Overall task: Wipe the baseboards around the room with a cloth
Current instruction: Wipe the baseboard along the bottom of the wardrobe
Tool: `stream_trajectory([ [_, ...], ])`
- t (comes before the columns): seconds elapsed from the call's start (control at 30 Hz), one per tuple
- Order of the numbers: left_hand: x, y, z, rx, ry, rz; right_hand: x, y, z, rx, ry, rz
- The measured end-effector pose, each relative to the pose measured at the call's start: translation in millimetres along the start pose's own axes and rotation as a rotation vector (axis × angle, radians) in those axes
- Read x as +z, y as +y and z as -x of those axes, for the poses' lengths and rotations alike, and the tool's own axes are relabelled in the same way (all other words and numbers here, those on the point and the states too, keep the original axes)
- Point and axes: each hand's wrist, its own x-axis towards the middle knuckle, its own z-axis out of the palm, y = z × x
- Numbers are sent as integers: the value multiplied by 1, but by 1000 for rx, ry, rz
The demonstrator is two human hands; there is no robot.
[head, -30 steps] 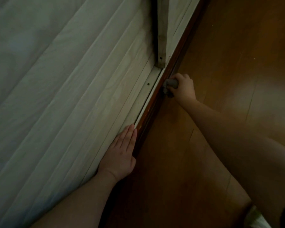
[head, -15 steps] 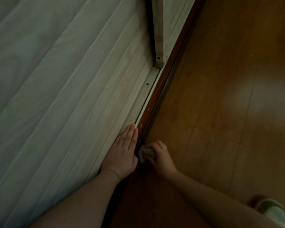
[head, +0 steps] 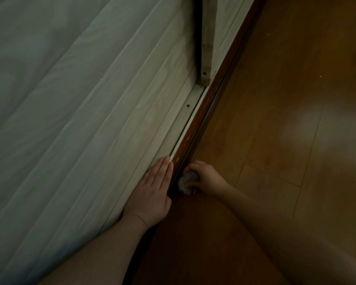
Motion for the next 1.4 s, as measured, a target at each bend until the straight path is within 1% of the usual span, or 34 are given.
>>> stream_trajectory([
  [0.13, -1, 0, 0, 0, -11, 17, 9, 2, 5, 104, 74, -102],
  [0.3, 4, -1, 1, 6, -8, -1, 4, 1, 0, 84, 40, -65],
  [0.37, 3, -1, 0, 1, -4, -6, -5, 4, -4, 78, 67, -45],
  [0.47, 4, -1, 0, -1, -8, 5, -25, 9, -13, 160, 150, -84],
  [0.57, 6, -1, 1, -3, -4, 20, -46, 9, -22, 189, 141, -38],
  [0.6, 6, -1, 1, -4, -7, 21, -52, 9, -25, 200, 171, -38],
  [0.63, 6, -1, 1, -4, -12, 19, -60, 10, -27, 229, 236, -77],
  [0.73, 7, -1, 0, 5, -13, 11, -81, 11, -31, 351, 530, -307],
  [0.77, 7, 0, 0, 5, -16, 9, -85, 11, -32, 371, 596, -327],
  [0.87, 6, 0, 1, -5, -9, 6, -77, 12, -24, 359, 656, -266],
  [0.93, 4, 1, 0, -8, 10, 10, -60, 14, -10, 349, 644, -248],
  [1.0, 2, 2, 0, -15, 15, 12, -36, 15, 5, 333, 566, -248],
  [1.13, 1, 1, 1, -32, 13, 46, 10, 9, 34, 229, 415, -186],
  [1.23, -2, 3, 1, -45, 66, 56, 33, 1, 49, 170, 328, -194],
  [1.33, -12, 9, -20, -19, 132, 71, 48, -5, 55, 154, 274, -171],
  [1.4, -23, 11, -49, 6, 150, 77, 53, -8, 56, 148, 246, -178],
])
